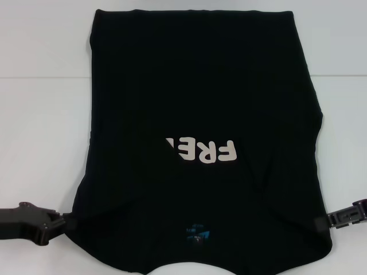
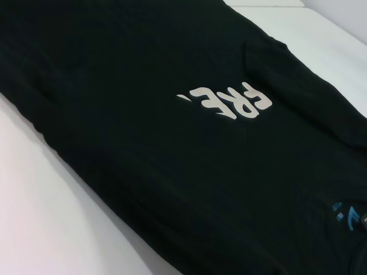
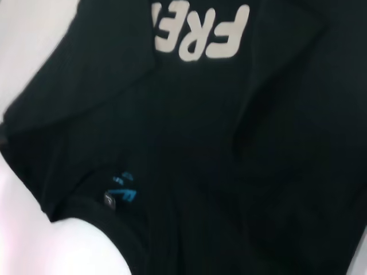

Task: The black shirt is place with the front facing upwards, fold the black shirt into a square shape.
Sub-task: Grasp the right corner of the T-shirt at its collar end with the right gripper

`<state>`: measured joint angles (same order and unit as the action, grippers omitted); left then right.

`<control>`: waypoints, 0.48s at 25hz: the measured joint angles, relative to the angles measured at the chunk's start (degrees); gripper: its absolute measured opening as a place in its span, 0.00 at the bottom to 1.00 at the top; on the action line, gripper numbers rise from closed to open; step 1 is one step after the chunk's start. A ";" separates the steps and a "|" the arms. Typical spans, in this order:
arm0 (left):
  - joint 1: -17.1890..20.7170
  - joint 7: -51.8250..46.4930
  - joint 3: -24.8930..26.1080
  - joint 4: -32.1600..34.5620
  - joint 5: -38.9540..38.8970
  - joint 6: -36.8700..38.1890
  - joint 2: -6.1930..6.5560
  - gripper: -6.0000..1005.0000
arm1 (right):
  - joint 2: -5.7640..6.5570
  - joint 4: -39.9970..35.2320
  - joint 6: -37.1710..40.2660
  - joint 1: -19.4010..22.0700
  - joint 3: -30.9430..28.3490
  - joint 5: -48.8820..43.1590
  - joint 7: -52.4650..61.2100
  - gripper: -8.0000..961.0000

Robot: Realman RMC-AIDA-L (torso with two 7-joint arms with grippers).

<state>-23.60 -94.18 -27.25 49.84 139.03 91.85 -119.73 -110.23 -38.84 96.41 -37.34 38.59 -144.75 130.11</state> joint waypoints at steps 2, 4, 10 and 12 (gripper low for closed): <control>-0.13 -0.01 0.01 -0.13 0.00 -0.04 0.13 0.03 | -0.71 -2.21 0.11 0.02 1.48 -0.67 1.04 0.89; -0.25 -0.03 0.00 -0.21 0.00 -0.27 0.13 0.03 | -1.70 -5.20 0.23 0.03 2.32 -1.80 1.85 0.89; -0.54 -0.15 0.00 -0.30 0.00 -0.56 -0.16 0.03 | -3.59 -8.69 0.13 -1.56 4.26 -4.89 2.17 0.89; -0.65 -0.18 0.00 -0.32 -0.02 -0.60 -0.24 0.03 | -4.03 -8.70 -0.22 -2.15 4.90 -5.57 2.17 0.89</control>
<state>-24.25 -94.36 -27.25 49.52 139.02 91.26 -119.97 -114.26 -47.55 96.19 -39.49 43.49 -150.32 132.28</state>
